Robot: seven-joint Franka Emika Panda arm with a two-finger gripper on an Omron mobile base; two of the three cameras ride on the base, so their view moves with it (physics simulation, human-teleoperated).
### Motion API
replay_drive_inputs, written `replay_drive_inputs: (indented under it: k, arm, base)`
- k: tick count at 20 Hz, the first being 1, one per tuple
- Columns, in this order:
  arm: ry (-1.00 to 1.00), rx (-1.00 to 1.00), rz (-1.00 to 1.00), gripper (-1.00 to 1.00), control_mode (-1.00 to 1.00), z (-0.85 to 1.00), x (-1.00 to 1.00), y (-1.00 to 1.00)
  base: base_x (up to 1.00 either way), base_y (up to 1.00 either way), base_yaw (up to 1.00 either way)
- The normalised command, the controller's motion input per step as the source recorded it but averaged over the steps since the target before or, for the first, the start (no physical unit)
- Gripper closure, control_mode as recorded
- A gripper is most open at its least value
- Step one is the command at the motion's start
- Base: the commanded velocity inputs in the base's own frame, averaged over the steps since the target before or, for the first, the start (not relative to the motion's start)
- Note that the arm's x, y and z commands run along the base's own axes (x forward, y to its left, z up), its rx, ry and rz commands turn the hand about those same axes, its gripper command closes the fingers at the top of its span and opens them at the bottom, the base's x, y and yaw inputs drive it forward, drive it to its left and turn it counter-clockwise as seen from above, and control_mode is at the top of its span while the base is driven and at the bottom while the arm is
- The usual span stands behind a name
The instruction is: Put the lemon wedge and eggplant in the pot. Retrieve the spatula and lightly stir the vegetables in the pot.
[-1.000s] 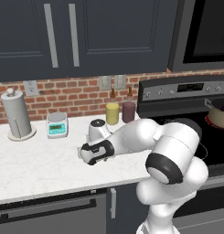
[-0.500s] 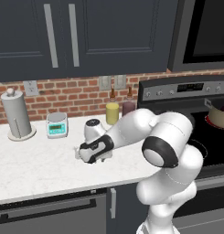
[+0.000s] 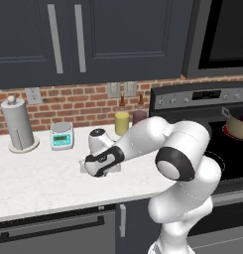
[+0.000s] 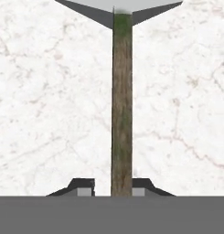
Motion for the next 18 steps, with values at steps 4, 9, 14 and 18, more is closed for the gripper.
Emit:
replay_drive_inputs:
  k: [4, 9, 14, 18]
  arm:
    - [-0.09, 0.01, -0.11, 1.0, -1.0, 0.07, -0.48, -0.34]
    - [-0.1, 0.01, -0.12, 1.0, -1.0, 0.34, -0.4, -0.38]
    - [-0.07, 0.02, -0.11, 1.0, -1.0, 0.56, -0.09, -0.31]
    - [-0.03, 0.09, -0.08, 1.0, -1.0, 0.89, -0.25, -0.3]
  base:
    - [0.0, 0.0, 0.0]
    - [0.0, 0.0, 0.0]
    - [0.0, 0.0, 0.0]
    - [0.0, 0.0, 0.0]
